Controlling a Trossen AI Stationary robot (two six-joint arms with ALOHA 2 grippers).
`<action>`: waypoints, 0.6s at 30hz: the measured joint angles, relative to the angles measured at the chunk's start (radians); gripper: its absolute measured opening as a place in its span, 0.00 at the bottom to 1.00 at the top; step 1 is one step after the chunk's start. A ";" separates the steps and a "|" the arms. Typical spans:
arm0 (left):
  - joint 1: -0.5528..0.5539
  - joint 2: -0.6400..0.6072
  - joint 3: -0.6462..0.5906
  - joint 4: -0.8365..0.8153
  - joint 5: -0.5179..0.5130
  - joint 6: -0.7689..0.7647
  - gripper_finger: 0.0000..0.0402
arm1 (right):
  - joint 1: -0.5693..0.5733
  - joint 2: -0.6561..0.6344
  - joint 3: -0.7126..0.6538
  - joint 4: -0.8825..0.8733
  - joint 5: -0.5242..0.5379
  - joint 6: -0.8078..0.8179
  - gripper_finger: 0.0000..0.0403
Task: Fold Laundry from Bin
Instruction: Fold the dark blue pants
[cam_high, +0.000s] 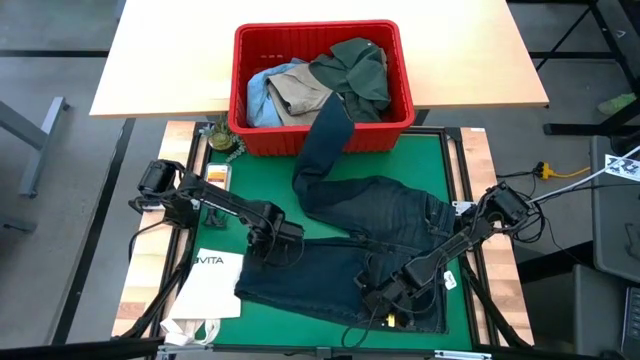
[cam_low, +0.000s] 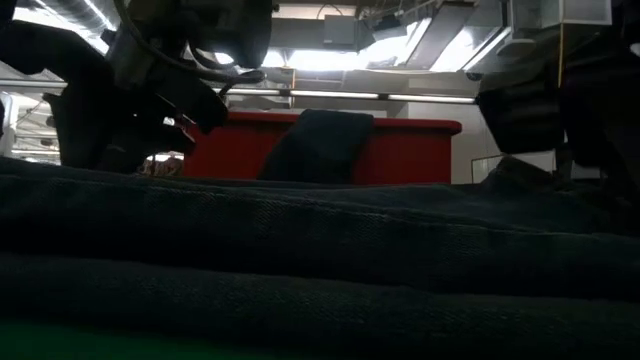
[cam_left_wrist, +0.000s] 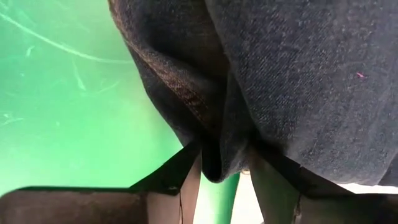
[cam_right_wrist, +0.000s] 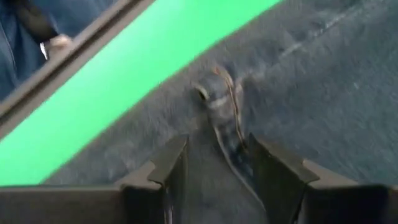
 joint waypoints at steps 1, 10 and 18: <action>-0.005 0.000 0.000 0.000 0.000 0.001 0.31 | 0.000 0.000 0.023 -0.052 0.010 -0.004 0.42; -0.026 0.000 0.000 -0.001 -0.016 0.000 0.03 | 0.000 0.000 0.221 -0.386 0.099 -0.064 0.42; -0.026 0.000 0.000 -0.018 -0.016 -0.009 0.01 | -0.010 0.001 0.306 -0.528 0.472 -0.099 0.42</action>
